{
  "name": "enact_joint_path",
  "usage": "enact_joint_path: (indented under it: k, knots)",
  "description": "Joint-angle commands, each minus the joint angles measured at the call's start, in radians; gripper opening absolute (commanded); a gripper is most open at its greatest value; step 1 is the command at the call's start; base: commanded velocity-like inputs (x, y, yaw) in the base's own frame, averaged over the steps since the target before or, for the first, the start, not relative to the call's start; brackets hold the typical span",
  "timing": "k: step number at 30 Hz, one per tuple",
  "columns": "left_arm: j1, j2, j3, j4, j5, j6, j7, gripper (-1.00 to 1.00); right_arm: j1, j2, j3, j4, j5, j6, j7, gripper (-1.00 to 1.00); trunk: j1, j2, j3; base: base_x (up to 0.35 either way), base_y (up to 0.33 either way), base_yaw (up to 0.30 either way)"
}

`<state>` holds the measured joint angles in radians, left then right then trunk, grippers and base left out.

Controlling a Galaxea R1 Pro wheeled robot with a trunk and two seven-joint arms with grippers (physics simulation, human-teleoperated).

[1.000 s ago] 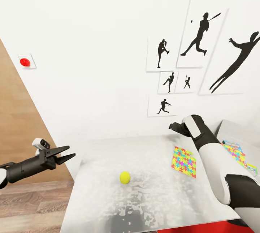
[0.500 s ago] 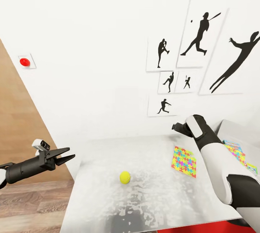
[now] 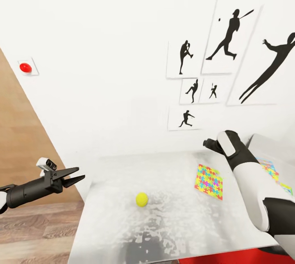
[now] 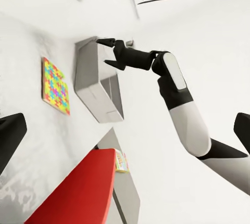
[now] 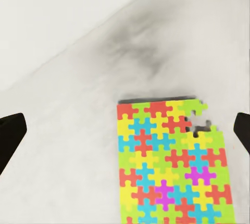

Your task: Put all the toys in the child's room - the three board games (two on the bed and one on the table), the two jigsaw puzzles on the table, and the tennis ball on the table - inside the toy box on the table in the child's room.

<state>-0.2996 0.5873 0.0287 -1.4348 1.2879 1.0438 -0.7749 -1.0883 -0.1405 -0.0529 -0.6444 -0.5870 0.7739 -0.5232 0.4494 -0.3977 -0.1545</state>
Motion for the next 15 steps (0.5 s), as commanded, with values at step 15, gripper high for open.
enact_joint_path:
  k: [15]
  knots:
    - [-0.001,0.0,0.0,0.006,-0.005,0.003,-0.002,1.0,-0.01,-0.026,-0.003,0.003,0.033,-0.043,-0.009,1.0,0.001,-0.002,-0.027,0.0,0.0,0.0]
